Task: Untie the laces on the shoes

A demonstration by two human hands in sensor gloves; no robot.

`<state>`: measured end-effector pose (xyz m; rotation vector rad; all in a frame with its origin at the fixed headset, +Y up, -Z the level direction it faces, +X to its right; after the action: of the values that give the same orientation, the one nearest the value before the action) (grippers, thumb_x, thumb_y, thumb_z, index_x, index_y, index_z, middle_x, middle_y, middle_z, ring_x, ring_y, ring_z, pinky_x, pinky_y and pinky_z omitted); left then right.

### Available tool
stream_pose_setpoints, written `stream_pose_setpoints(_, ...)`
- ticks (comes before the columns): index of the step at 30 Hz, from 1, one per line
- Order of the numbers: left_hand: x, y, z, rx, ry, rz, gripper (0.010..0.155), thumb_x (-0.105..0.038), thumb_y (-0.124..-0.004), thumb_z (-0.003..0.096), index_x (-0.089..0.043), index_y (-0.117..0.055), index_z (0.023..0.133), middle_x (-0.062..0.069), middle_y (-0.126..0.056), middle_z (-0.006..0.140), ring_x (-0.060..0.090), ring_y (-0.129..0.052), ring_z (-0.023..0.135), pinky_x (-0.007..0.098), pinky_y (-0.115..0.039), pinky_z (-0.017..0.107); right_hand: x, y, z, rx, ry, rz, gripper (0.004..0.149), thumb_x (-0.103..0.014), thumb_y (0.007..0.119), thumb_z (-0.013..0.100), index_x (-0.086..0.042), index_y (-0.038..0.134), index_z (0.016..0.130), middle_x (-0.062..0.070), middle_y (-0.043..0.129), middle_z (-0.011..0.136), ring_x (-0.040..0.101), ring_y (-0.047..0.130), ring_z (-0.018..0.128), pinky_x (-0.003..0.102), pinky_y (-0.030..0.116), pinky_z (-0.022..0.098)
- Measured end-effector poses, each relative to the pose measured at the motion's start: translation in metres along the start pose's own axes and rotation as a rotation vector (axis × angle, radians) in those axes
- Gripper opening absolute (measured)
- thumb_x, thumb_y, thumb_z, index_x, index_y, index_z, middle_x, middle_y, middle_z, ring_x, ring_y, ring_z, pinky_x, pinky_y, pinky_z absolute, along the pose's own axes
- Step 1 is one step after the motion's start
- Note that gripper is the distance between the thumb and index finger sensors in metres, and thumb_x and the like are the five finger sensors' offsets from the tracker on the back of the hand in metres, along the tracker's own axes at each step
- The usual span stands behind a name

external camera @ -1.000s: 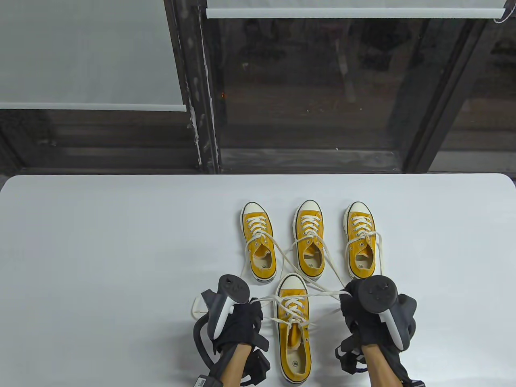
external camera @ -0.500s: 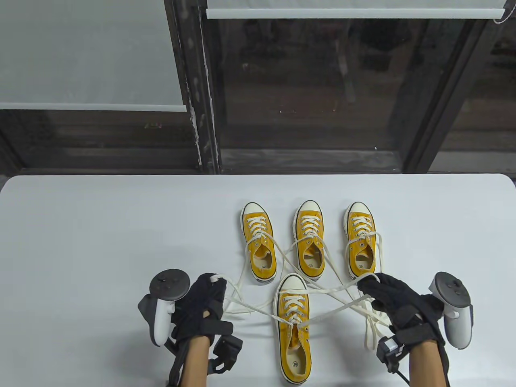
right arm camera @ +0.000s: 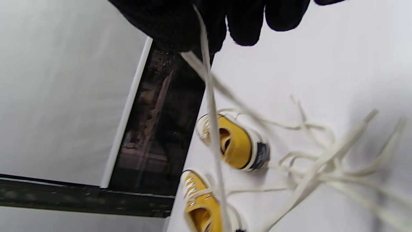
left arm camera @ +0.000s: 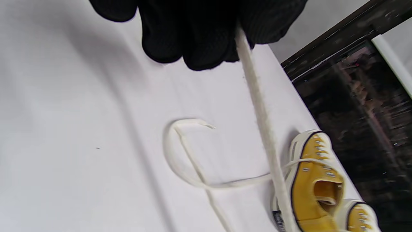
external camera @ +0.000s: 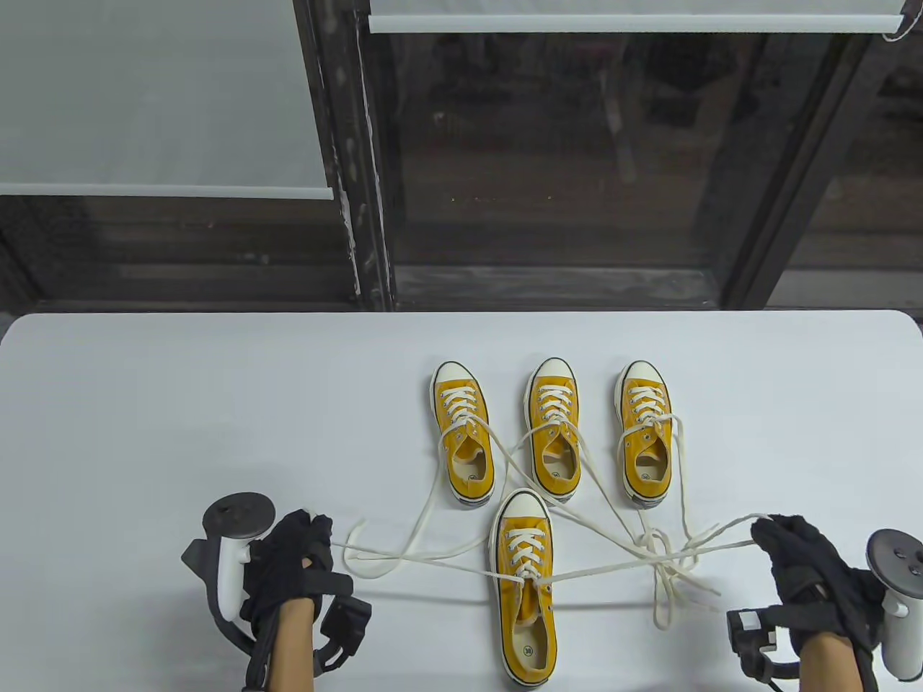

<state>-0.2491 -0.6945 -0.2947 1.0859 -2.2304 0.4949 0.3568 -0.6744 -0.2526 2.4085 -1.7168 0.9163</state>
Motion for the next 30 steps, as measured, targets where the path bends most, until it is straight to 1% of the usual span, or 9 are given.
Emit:
stream_pose_setpoints(2, 0.000, -0.002, 0.002, -0.020, 0.023, 0.030, 0.041, -0.042, -0.070, 0.0627, -0.021, -0.075, 0.098, 0.002, -0.087, 0.085, 0.026, -0.080, 0.093, 0.061, -0.051, 0.078, 0.006, -0.004, 0.003, 0.026, 0.046, -0.064, 0.045, -0.036, 0.070, 0.065, -0.008, 0.064, 0.100, 0.024, 0.049, 0.109, 0.054, 0.044, 0.101, 0.069, 0.039, 0.070)
stream_pose_setpoints(4, -0.001, -0.004, 0.004, -0.052, 0.063, 0.096, 0.043, -0.043, -0.070, 0.0629, -0.022, -0.073, 0.100, 0.002, -0.085, 0.089, 0.027, -0.077, 0.096, 0.061, -0.050, 0.078, 0.013, -0.008, 0.007, 0.099, 0.085, -0.166, 0.053, -0.037, 0.069, 0.065, -0.007, 0.057, 0.107, 0.026, 0.046, 0.111, 0.055, 0.042, 0.101, 0.070, 0.039, 0.070)
stream_pose_setpoints(5, -0.001, -0.004, 0.005, -0.068, 0.087, 0.135, 0.048, -0.046, -0.070, 0.0628, -0.022, -0.068, 0.105, 0.003, -0.081, 0.095, 0.029, -0.072, 0.101, 0.062, -0.048, 0.079, 0.015, -0.010, 0.008, 0.117, 0.098, -0.214, 0.060, -0.039, 0.070, 0.065, -0.010, 0.050, 0.114, 0.027, 0.042, 0.112, 0.056, 0.039, 0.101, 0.070, 0.038, 0.070)
stream_pose_setpoints(7, -0.004, -0.004, 0.004, -0.083, 0.097, 0.187, 0.060, -0.050, -0.068, 0.0628, -0.023, -0.053, 0.114, 0.006, -0.068, 0.109, 0.034, -0.059, 0.110, 0.065, -0.042, 0.081, 0.018, -0.014, 0.010, 0.130, 0.088, -0.286, 0.067, -0.043, 0.069, 0.065, -0.018, 0.038, 0.119, 0.027, 0.037, 0.114, 0.056, 0.035, 0.102, 0.070, 0.036, 0.070)
stream_pose_setpoints(10, -0.016, -0.005, -0.005, -0.105, 0.016, 0.220, 0.066, -0.052, -0.069, 0.0623, -0.026, -0.045, 0.118, 0.008, -0.056, 0.118, 0.039, -0.046, 0.115, 0.068, -0.032, 0.082, 0.016, -0.016, 0.008, 0.122, 0.031, -0.291, 0.067, -0.046, 0.068, 0.065, -0.023, 0.037, 0.120, 0.024, 0.032, 0.117, 0.055, 0.027, 0.104, 0.071, 0.031, 0.071)
stream_pose_setpoints(16, -0.060, -0.025, -0.040, -0.127, -0.243, 0.326, 0.069, -0.052, -0.072, 0.0604, -0.027, -0.046, 0.119, 0.009, -0.053, 0.122, 0.043, -0.039, 0.117, 0.072, -0.028, 0.080, -0.015, 0.005, -0.007, 0.061, -0.195, -0.449, 0.065, -0.049, 0.066, 0.065, -0.029, 0.036, 0.120, 0.018, 0.029, 0.121, 0.053, 0.019, 0.107, 0.072, 0.027, 0.070)
stream_pose_setpoints(20, -0.085, -0.048, -0.062, -0.077, -0.404, 0.383, 0.070, -0.052, -0.073, 0.0596, -0.030, -0.045, 0.120, 0.008, -0.050, 0.125, 0.043, -0.037, 0.118, 0.073, -0.027, 0.079, -0.033, 0.029, -0.019, 0.013, -0.324, -0.532, 0.065, -0.051, 0.065, 0.065, -0.031, 0.036, 0.120, 0.016, 0.029, 0.122, 0.051, 0.017, 0.108, 0.072, 0.026, 0.071)
stream_pose_setpoints(23, -0.097, -0.067, -0.074, 0.009, -0.490, 0.420, 0.070, -0.053, -0.073, 0.0595, -0.031, -0.044, 0.120, 0.008, -0.050, 0.126, 0.043, -0.037, 0.119, 0.073, -0.029, 0.079, -0.039, 0.046, -0.024, -0.033, -0.376, -0.605, 0.064, -0.052, 0.064, 0.065, -0.034, 0.036, 0.120, 0.013, 0.028, 0.123, 0.049, 0.016, 0.110, 0.072, 0.024, 0.072)
stream_pose_setpoints(30, -0.106, -0.105, -0.088, 0.130, -0.578, 0.487, 0.070, -0.053, -0.073, 0.0596, -0.031, -0.045, 0.120, 0.007, -0.053, 0.126, 0.043, -0.042, 0.118, 0.073, -0.030, 0.079, -0.025, 0.068, -0.013, -0.072, -0.368, -0.712, 0.064, -0.055, 0.062, 0.065, -0.040, 0.032, 0.120, 0.007, 0.024, 0.125, 0.044, 0.011, 0.112, 0.070, 0.020, 0.074)
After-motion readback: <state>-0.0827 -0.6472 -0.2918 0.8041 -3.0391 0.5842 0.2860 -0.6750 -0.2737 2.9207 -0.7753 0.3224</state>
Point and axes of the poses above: the tracker on the back of each hand, its own x axis roughly to the little-finger side, its own z axis roughly from the wrist to the fingertips, y = z × x, the point moved 1 cm from there along z, roughly from the wrist to the fingertips
